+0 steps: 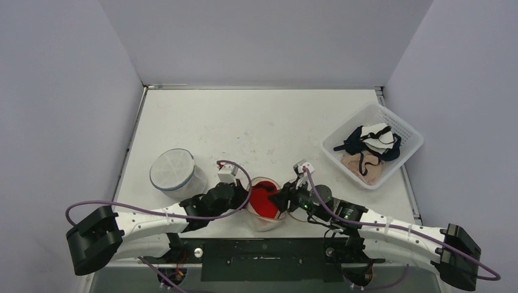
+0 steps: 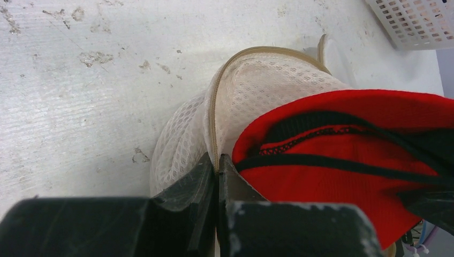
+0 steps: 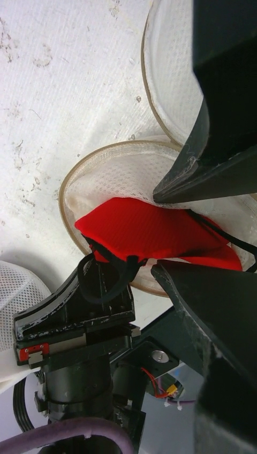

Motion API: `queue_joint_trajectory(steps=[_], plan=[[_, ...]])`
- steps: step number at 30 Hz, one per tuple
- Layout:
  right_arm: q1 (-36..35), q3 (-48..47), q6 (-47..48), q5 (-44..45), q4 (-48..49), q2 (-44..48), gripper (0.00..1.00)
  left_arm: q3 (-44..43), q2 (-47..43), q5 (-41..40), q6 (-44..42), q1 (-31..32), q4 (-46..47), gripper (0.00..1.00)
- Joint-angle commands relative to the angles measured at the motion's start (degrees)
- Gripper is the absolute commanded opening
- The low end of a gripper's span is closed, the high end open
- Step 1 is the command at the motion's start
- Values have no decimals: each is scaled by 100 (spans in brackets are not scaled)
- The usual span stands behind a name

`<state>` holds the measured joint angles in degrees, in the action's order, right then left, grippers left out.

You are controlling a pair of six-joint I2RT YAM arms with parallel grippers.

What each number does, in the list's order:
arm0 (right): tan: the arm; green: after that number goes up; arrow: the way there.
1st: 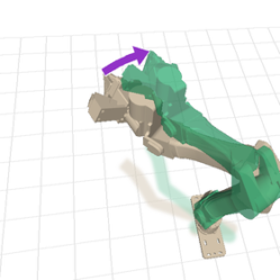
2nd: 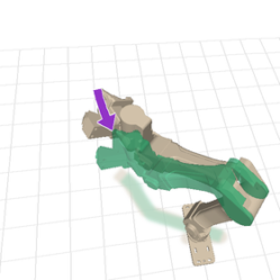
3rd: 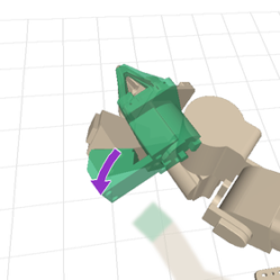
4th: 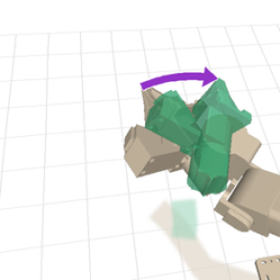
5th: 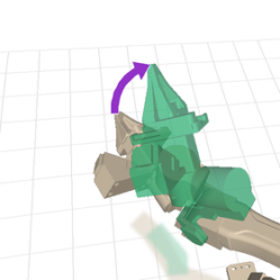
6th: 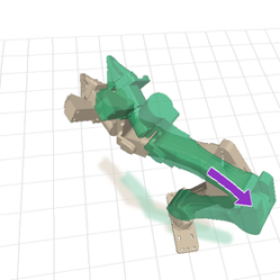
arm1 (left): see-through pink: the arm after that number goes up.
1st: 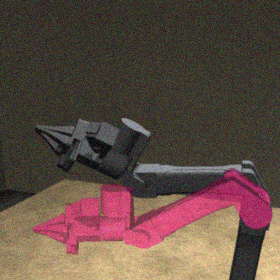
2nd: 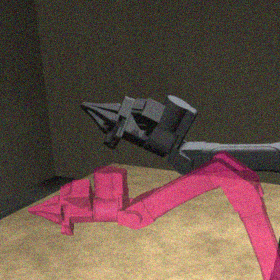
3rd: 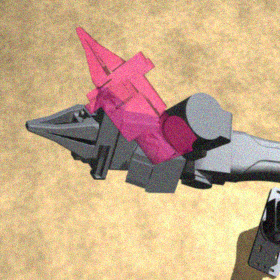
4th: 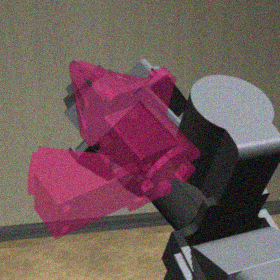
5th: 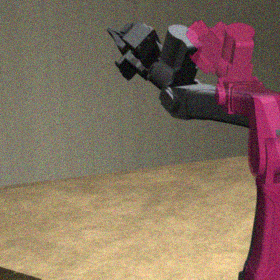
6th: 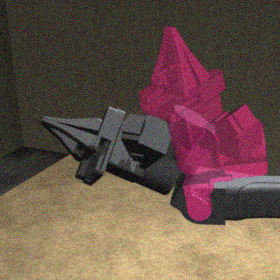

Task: Unzip the laundry bag and remove the bra
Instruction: Pick up the bra from the laundry bag.

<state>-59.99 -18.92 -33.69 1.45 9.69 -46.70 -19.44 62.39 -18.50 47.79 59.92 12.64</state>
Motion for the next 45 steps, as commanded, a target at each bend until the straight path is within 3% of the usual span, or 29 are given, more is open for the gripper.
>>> queue_joint_trajectory(steps=[1,7,15,23,31,37,45], plan=[[4,-1,-51,-101,718,-126,45,-262,66,131,-7,49,282,0],[-1,2,-27,-102,723,-361,43,-261,102,119,4,52,321,0],[-13,-239,139,-305,386,-72,7,-258,80,36,54,52,150,0],[-22,-1103,890,-1383,-558,126,5,-165,-175,-139,77,5,-13,0],[-22,-1026,1017,-1142,-664,180,6,-175,-344,-206,41,-25,-183,0],[-2,-395,658,-323,-572,-123,13,-135,-339,-162,32,-31,-104,0],[-13,-70,451,-169,-395,31,58,-106,54,54,14,-22,135,0]])
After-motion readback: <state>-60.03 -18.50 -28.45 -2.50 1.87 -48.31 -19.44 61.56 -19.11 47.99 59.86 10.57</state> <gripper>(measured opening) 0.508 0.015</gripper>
